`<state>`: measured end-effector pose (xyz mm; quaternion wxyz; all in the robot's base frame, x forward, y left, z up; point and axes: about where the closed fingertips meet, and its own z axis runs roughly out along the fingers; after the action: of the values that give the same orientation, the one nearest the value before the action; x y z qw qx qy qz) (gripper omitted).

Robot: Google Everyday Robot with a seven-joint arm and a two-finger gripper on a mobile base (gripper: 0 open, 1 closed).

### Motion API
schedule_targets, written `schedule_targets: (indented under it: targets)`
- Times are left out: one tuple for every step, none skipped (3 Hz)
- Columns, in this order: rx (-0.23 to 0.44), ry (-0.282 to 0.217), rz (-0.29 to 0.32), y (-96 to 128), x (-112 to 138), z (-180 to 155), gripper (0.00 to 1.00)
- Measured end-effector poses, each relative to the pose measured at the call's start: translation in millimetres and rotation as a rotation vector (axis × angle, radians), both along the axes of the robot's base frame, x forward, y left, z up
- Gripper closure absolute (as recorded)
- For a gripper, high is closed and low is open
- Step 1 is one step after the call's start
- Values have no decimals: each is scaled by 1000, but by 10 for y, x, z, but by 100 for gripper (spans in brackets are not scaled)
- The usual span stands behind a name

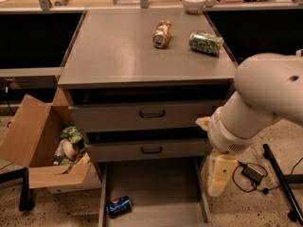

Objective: Pick pepsi can from bottom drawer and place on counter

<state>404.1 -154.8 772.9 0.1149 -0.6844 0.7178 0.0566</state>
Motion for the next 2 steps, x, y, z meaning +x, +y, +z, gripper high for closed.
schedule_targets:
  targets:
    - [34, 43, 77, 307, 42, -641, 0]
    - [93, 77, 134, 611, 83, -1203, 0]
